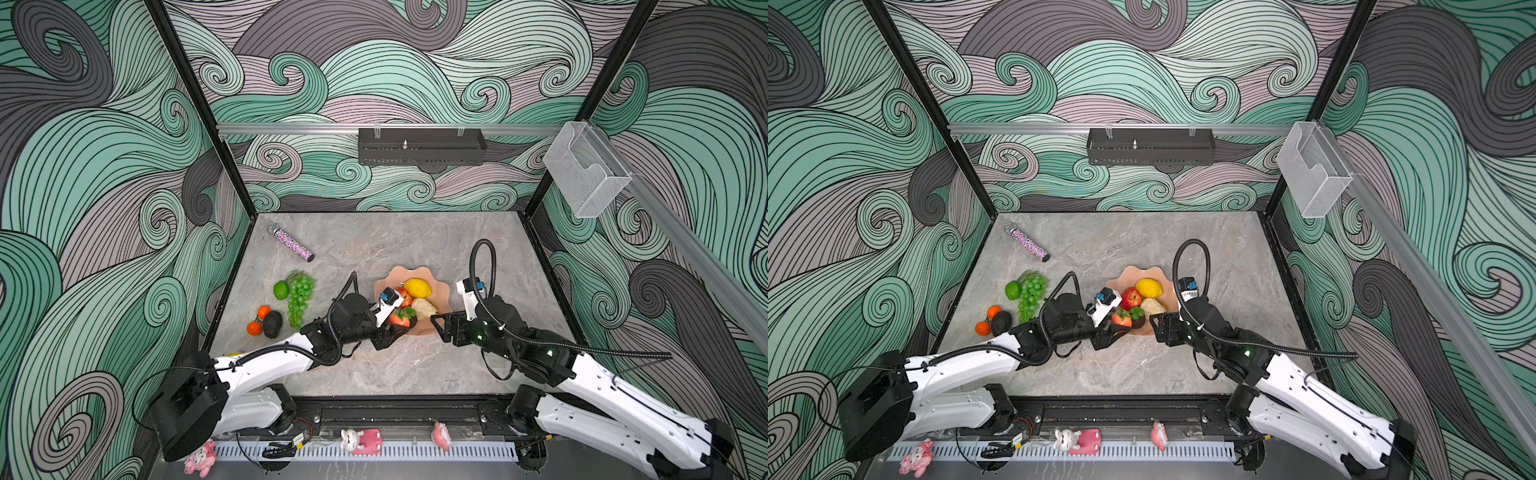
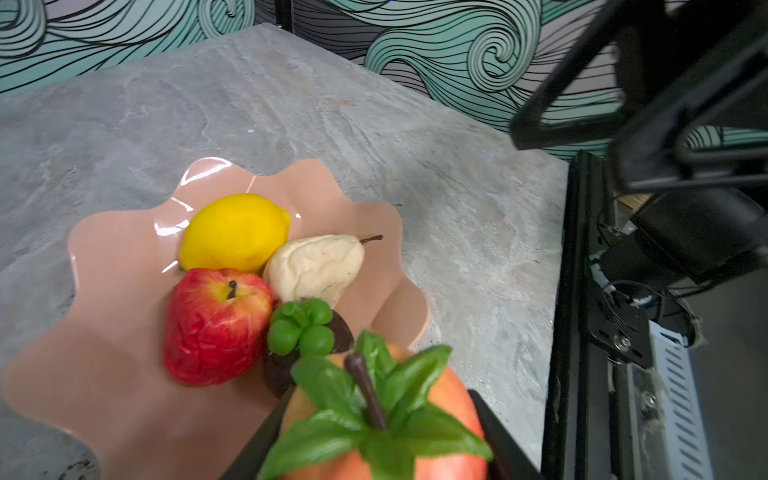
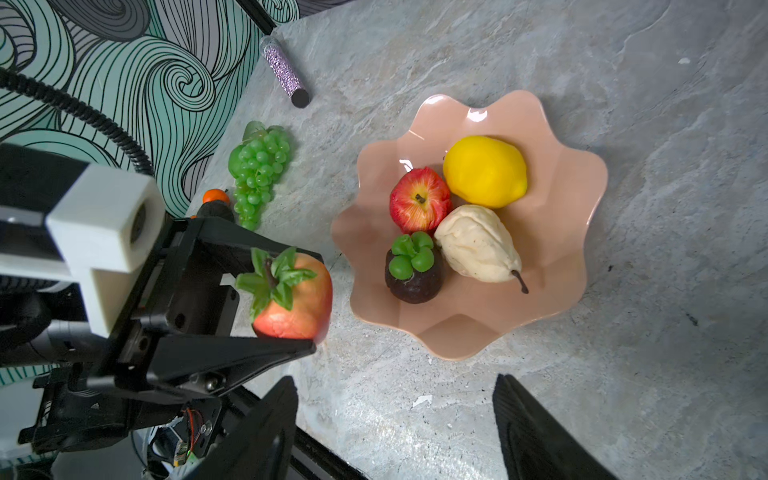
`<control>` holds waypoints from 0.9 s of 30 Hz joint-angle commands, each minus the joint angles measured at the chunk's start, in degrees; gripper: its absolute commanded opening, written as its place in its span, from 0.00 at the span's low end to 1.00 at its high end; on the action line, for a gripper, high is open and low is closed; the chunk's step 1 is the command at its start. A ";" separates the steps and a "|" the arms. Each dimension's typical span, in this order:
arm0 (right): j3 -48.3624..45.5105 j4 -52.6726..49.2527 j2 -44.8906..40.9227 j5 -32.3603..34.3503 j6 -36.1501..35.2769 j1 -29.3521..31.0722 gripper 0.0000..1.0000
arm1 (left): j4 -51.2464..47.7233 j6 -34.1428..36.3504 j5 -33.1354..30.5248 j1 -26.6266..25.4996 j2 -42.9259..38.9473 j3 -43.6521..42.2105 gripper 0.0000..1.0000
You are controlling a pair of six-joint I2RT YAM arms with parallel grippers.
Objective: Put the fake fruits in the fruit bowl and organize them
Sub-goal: 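Carry the peach toward the bowl while the right gripper approaches it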
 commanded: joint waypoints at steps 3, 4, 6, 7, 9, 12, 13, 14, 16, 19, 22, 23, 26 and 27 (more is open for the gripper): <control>1.62 4.88 2.43 -5.96 0.88 -0.09 0.61 | 2.41 5.65 3.49 -1.54 0.06 0.00 0.51; 1.72 5.34 2.83 -6.40 0.97 -0.14 0.59 | 2.33 5.78 3.69 -1.72 0.03 0.08 0.51; 1.88 6.25 3.80 -7.38 1.23 -0.05 0.53 | 2.09 5.98 4.55 -2.13 0.01 0.31 0.51; 1.97 6.62 4.10 -7.67 1.39 0.01 0.51 | 2.04 6.09 5.06 -2.26 0.15 0.35 0.51; 2.10 7.65 4.86 -8.44 1.89 0.08 0.47 | 1.76 6.31 5.65 -2.79 0.38 0.52 0.51; 2.53 8.36 5.85 -8.84 2.12 0.60 0.43 | 1.40 6.70 5.55 -3.23 0.86 0.92 0.51; 2.75 8.45 6.32 -8.83 2.12 0.95 0.42 | 1.45 6.70 5.49 -3.32 1.01 0.96 0.51; 2.93 8.41 6.78 -8.75 2.12 1.25 0.41 | 1.49 6.62 5.48 -3.37 1.09 0.97 0.51; 3.01 10.12 7.67 -8.65 2.33 2.01 0.39 | 1.58 6.68 5.48 -3.41 1.14 1.03 0.51; 2.85 11.23 8.72 -8.52 2.64 2.94 0.36 | 1.67 6.65 5.30 -3.59 1.12 0.97 0.51; 2.85 11.91 9.69 -8.31 2.81 3.75 0.35 | 1.69 6.66 5.21 -3.66 1.18 0.97 0.51; 2.94 12.10 10.06 -8.30 2.90 4.01 0.35 | 1.67 6.71 5.21 -3.70 1.18 0.97 0.51; 3.10 12.29 11.03 -8.13 3.17 4.46 0.33 | 1.66 6.79 5.14 -3.91 1.19 0.97 0.51; 3.12 12.39 11.30 -8.13 3.17 4.65 0.32 | 1.67 6.79 5.13 -3.96 1.22 0.97 0.51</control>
